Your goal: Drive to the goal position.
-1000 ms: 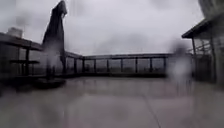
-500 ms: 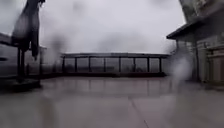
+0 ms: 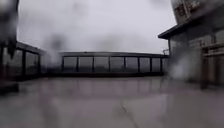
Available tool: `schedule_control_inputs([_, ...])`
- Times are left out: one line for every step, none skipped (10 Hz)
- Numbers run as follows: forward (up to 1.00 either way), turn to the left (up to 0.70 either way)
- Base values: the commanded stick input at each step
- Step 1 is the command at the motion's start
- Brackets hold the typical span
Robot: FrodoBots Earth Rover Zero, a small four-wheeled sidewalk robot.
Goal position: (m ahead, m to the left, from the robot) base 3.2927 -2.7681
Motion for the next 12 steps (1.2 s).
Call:
schedule_control_inputs([0.7, -0.27])
schedule_control_inputs([0.7, -0.27])
schedule_control_inputs([0.7, -0.27])
schedule_control_inputs([0.7, -0.27])
schedule_control_inputs([0.7, -0.27])
schedule_control_inputs([0.7, -0.27])
schedule_control_inputs([0.7, -0.02])
schedule_control_inputs([0.7, 0.0])
schedule_control_inputs([0.7, 0.0])
schedule_control_inputs([0.7, 0.0])
schedule_control_inputs([0.7, 0.0])
schedule_control_inputs([0.7, 0.0])
